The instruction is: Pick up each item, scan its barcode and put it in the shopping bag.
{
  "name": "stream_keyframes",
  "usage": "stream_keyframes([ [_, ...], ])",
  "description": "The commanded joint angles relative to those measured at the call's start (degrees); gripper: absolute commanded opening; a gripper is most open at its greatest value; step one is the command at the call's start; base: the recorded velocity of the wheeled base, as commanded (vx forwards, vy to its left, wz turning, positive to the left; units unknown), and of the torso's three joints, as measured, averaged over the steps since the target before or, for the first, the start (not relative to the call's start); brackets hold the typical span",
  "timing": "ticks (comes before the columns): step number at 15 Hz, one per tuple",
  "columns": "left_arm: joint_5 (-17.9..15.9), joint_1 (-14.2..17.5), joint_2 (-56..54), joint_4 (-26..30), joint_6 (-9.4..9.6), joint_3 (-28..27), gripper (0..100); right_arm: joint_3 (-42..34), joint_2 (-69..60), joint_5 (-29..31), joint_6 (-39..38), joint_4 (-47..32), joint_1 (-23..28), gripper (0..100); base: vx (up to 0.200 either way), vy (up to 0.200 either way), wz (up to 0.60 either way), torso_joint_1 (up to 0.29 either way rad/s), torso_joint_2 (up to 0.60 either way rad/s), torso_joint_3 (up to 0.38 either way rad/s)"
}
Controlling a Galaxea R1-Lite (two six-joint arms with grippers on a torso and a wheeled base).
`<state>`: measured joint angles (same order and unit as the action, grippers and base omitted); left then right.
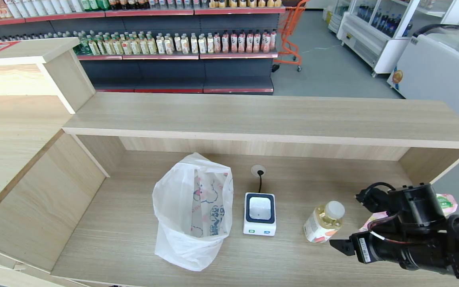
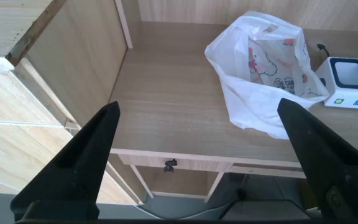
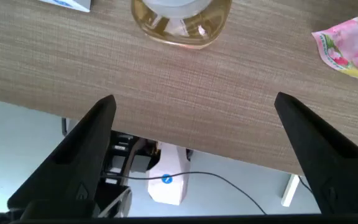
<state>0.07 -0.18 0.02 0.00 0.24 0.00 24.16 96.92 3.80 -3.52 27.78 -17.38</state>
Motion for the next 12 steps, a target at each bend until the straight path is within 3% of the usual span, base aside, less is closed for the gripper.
stream_keyframes([
  [1, 0.0, 0.0, 0.0, 0.0, 0.02, 0.0, 100, -0.8, 7.8, 1.8, -0.3, 6.2, -0.9, 100, 0.000, 0.000, 0.00, 0.000, 0.00, 0.000],
  [6, 0.0, 0.0, 0.0, 0.0, 0.02, 0.0, 100, -1.0, 15.7, 4.3, -0.3, 18.1, -2.1, 100, 0.000, 0.000, 0.00, 0.000, 0.00, 0.000],
  [12, 0.0, 0.0, 0.0, 0.0, 0.02, 0.0, 100, -0.9, 29.6, 9.0, 0.0, 40.2, -6.1, 100, 0.000, 0.000, 0.00, 0.000, 0.00, 0.000],
])
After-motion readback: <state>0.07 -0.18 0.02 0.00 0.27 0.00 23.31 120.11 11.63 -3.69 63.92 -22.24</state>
